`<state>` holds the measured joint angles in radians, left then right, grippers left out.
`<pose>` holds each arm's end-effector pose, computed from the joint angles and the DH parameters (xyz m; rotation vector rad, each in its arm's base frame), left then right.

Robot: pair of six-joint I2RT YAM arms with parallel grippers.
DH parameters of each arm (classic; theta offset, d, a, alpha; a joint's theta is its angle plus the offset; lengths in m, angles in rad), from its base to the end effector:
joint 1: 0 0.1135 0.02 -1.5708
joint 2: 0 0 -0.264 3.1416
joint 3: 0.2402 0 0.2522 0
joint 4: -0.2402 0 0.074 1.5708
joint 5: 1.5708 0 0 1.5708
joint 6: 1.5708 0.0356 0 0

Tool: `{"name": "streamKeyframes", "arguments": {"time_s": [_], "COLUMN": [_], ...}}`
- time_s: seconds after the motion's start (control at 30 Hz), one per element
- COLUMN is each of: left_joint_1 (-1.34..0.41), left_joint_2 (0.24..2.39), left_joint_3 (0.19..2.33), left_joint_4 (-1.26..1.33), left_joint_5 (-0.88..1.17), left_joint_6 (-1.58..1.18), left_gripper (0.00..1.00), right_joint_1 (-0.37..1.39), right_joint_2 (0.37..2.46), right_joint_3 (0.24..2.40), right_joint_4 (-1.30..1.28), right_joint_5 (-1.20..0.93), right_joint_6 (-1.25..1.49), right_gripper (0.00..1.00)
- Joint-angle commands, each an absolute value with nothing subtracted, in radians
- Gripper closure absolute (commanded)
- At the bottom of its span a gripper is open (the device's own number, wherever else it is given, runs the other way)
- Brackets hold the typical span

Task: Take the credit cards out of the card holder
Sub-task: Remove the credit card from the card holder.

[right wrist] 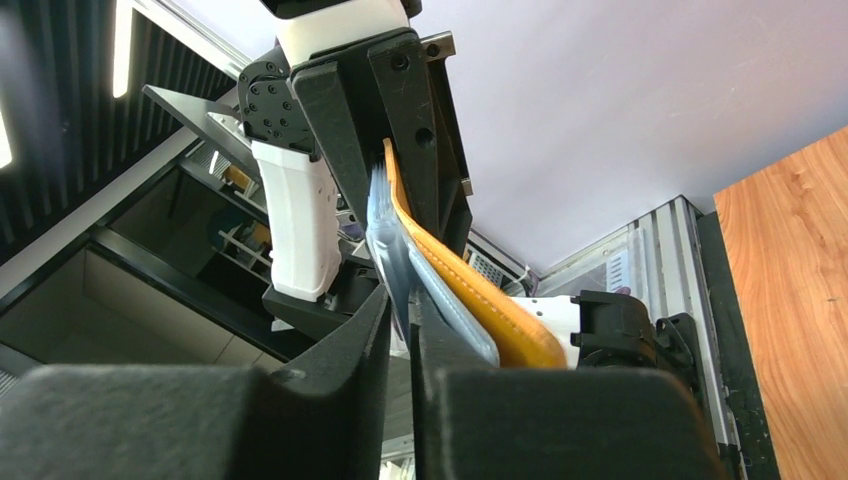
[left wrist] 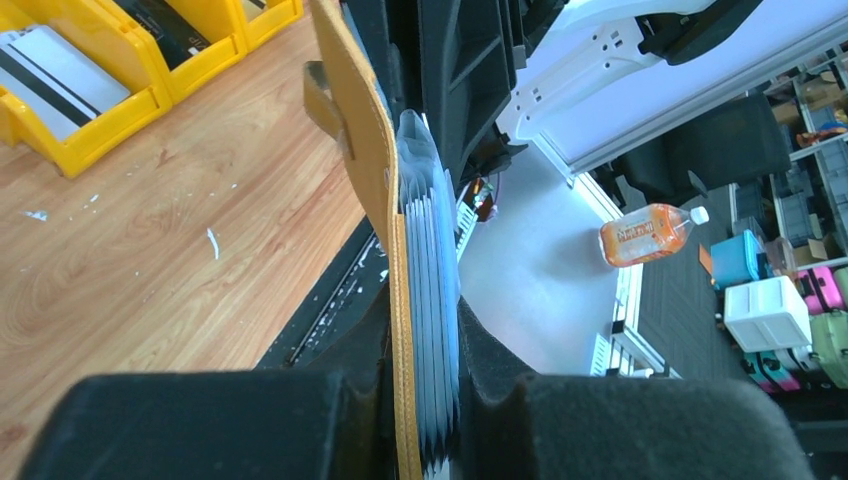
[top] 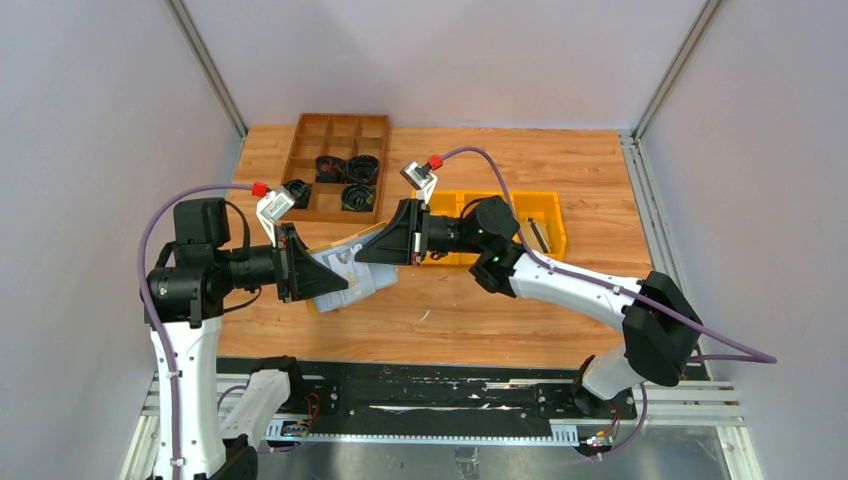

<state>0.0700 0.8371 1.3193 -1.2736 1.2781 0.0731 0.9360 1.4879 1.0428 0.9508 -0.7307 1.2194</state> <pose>0.0938 -0.0276 0.4164 0.5917 1.9283 -1.3732 0.1783 0.2822 0.3740 -0.6571 1.4178 2.1965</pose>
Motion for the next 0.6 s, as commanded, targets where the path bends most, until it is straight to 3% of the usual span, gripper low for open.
{"name": "streamKeyframes", "arguments": {"time_s": [0.0,0.1,0.57], "left_joint_1": [0.061,0.061,0.061], "left_joint_2": [0.824,0.826,0.838], "left_joint_3": [1.352,1.353,1.369], "left_joint_4": [-1.269,-1.269,-1.271], "left_joint_5": [1.338,1.331,1.296], "left_joint_6": [0.068,0.069,0.063], "left_gripper": [1.0,1.0,0.99], "right_joint_1": [0.922,0.916,0.866], "right_joint_2": [1.498,1.484,1.411], "right_joint_3": [1.08,1.067,0.981], "right_joint_4": [0.945,0.941,0.959], "right_joint_5": [-0.738,-0.739,-0.729], "right_joint_6": [1.217,1.214,1.22], "right_gripper": [0.92,1.0,1.0]}}
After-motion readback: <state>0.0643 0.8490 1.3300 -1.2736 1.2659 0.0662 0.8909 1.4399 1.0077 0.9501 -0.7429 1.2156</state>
